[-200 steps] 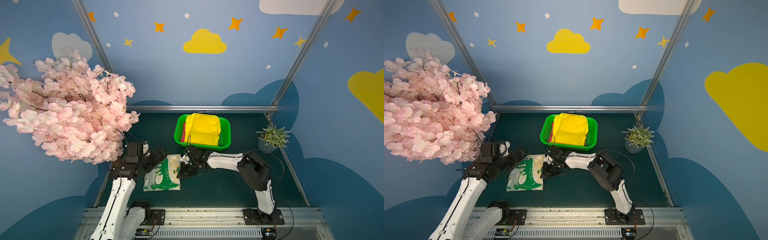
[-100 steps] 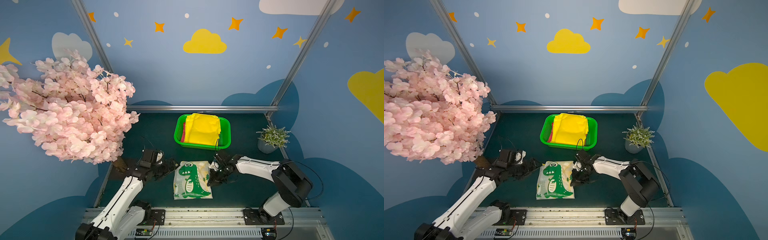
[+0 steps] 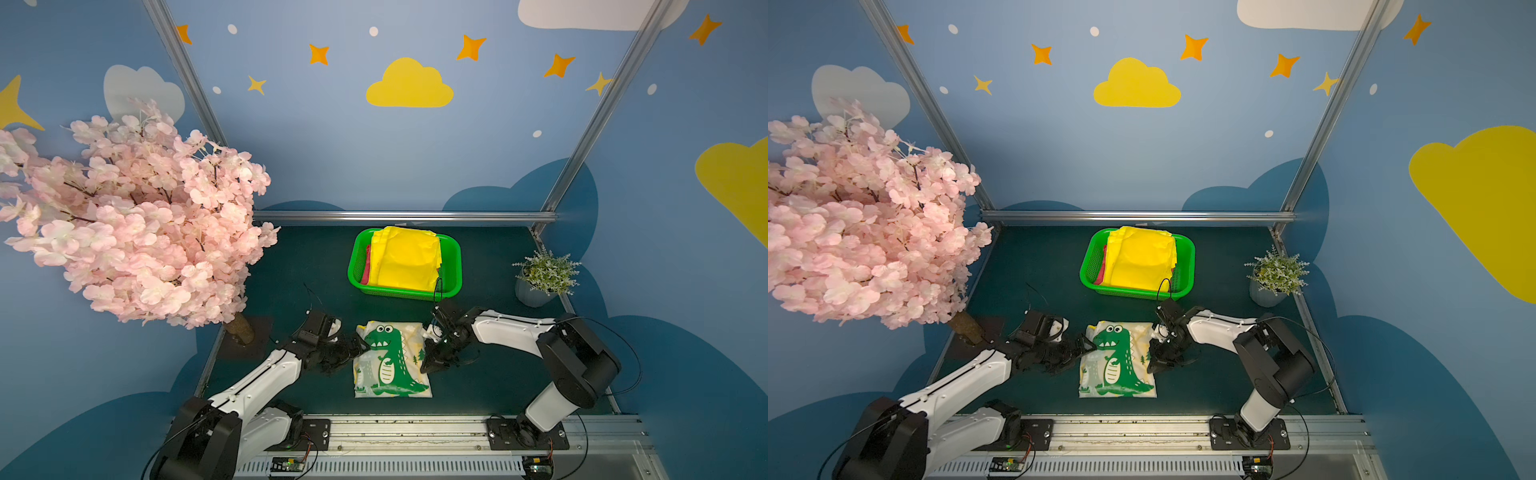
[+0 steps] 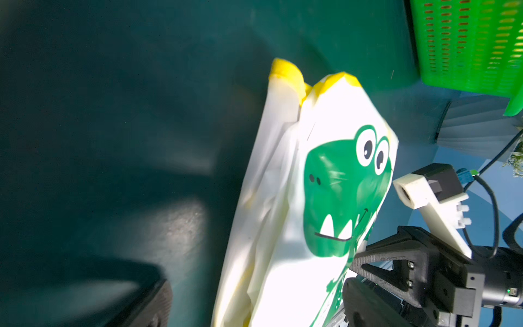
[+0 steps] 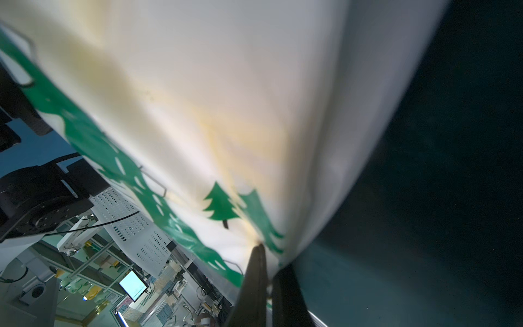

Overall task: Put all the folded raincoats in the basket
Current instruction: Pick up the raincoat from the center of the board.

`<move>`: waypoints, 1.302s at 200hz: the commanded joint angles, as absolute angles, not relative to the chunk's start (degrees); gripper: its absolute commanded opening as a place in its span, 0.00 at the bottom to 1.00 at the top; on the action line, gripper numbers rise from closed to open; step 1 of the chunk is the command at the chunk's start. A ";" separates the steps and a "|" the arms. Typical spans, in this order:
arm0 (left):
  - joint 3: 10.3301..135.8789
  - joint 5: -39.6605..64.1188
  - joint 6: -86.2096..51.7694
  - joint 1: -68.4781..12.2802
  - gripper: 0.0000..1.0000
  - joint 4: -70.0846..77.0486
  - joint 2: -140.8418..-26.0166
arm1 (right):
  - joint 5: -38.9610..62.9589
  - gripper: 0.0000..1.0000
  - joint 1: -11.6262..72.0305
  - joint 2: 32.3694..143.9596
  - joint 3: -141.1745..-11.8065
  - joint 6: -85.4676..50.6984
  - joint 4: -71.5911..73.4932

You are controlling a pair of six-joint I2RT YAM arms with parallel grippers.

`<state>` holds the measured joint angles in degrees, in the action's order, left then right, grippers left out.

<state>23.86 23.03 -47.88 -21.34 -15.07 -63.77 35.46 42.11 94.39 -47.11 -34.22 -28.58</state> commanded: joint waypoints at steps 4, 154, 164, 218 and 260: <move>22.76 24.97 -49.18 -22.10 0.92 -8.53 -66.28 | 34.75 0.00 41.89 95.36 -48.58 -32.87 -31.11; 20.42 25.95 -57.15 -23.64 0.02 -16.75 -41.49 | 36.30 0.00 46.51 77.86 -48.14 -36.82 -40.53; 20.96 25.61 -58.19 -23.73 0.02 -18.68 -38.21 | 36.46 0.00 46.95 75.27 -48.53 -37.57 -41.97; 29.05 21.59 -59.02 -23.73 0.02 -20.72 -35.98 | 35.93 0.00 44.89 65.95 -54.23 -39.64 -47.92; 43.42 21.16 -51.00 -21.84 0.02 -18.67 -53.65 | 29.13 0.00 40.79 67.22 -62.34 -37.05 -46.76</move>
